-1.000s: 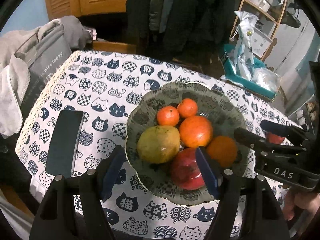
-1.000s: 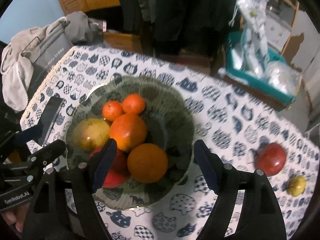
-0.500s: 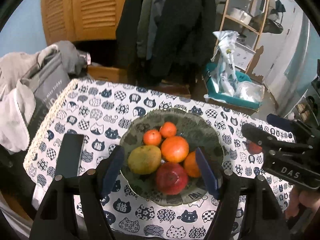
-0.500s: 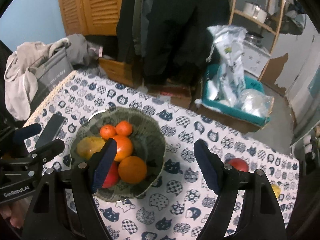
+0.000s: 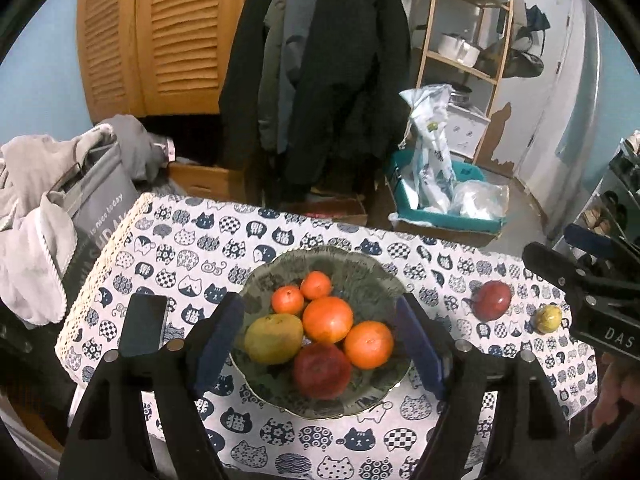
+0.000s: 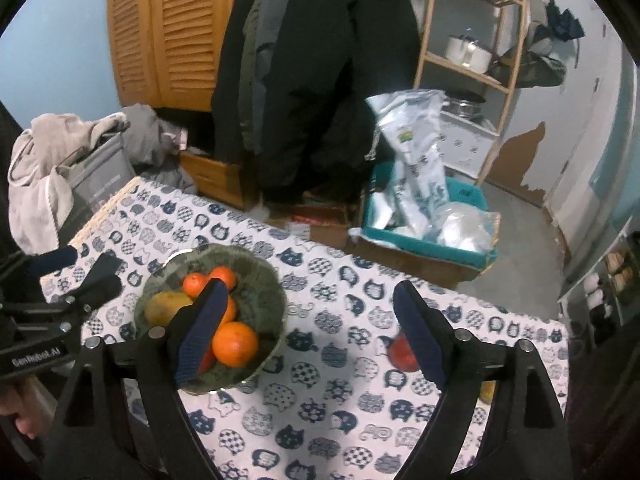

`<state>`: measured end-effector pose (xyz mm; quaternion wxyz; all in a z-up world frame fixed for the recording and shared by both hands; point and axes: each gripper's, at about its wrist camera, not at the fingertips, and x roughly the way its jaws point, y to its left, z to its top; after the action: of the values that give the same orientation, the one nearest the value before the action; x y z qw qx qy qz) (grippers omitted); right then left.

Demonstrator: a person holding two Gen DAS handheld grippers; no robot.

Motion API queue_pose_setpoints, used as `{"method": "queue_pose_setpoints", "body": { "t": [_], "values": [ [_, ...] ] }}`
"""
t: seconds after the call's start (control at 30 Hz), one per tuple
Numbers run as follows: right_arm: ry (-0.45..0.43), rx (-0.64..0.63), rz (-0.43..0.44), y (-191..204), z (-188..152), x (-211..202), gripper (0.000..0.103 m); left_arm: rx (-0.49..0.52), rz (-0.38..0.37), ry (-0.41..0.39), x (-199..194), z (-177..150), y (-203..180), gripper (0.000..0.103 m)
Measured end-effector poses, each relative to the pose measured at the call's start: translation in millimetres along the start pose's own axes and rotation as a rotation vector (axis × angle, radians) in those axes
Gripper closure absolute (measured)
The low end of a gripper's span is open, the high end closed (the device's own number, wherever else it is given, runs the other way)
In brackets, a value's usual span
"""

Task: Organize fruits
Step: 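Move both open tools over the red apple and yellow mango on the cloth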

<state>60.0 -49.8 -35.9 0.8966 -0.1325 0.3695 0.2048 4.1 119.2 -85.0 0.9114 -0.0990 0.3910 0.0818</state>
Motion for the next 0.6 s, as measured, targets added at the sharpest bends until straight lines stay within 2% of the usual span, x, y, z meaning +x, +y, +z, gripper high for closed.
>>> {"method": "queue_pose_setpoints", "body": {
  "t": [0.37,0.6],
  "values": [
    [-0.033,0.053,-0.062,-44,-15,-29,0.017,0.047,-0.023,-0.028,-15,4,-28,0.023],
    [-0.048,0.083,-0.125,-76,-28,-46,0.017,0.082,-0.024,-0.059,-25,8,-54,0.016]
  ]
}}
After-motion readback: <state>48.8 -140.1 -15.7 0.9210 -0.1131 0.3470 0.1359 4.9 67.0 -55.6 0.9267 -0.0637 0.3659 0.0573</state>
